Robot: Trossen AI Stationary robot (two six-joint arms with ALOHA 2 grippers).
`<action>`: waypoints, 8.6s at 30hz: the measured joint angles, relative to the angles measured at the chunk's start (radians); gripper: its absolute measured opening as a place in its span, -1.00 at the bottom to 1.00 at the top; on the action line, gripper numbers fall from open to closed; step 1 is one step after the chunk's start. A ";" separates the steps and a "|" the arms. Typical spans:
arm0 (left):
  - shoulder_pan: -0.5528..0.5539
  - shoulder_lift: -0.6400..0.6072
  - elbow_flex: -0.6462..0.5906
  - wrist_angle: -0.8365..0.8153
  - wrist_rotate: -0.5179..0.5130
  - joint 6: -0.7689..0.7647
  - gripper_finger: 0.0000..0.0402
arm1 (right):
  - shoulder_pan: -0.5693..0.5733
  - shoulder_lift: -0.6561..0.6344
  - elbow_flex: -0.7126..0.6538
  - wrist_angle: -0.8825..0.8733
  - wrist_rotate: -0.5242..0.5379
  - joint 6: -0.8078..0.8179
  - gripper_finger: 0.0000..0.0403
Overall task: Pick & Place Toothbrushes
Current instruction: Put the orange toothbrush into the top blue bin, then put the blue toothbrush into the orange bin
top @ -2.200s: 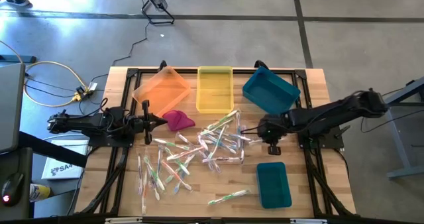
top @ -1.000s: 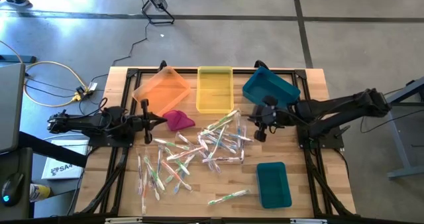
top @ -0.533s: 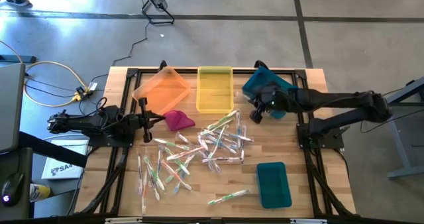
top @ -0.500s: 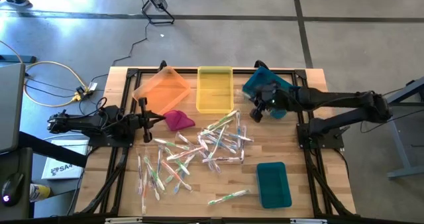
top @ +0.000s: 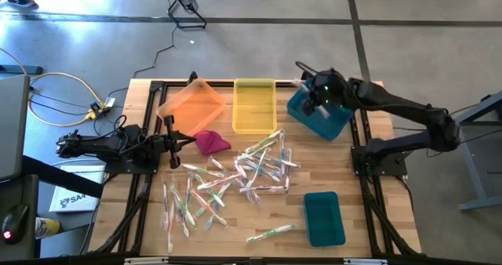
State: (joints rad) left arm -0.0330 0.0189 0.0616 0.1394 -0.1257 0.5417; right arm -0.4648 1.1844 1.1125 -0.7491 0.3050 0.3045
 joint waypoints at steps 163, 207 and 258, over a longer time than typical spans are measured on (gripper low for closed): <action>0.000 0.000 0.001 -0.139 -0.001 -0.113 -1.00 | 0.446 0.109 -0.250 0.335 -0.122 -0.032 -0.99; 0.000 0.000 0.001 -0.090 -0.091 -0.102 -1.00 | 0.576 0.115 -0.145 0.041 -0.204 0.196 -0.77; 0.000 0.000 0.000 -0.150 -0.092 -0.105 -1.00 | 0.600 0.537 -0.146 0.083 -0.175 0.064 -0.74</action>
State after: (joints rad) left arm -0.0330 0.0189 0.0616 -0.0109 -0.2173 0.4366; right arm 0.1349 1.7218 0.9668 -0.6665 0.1301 0.3687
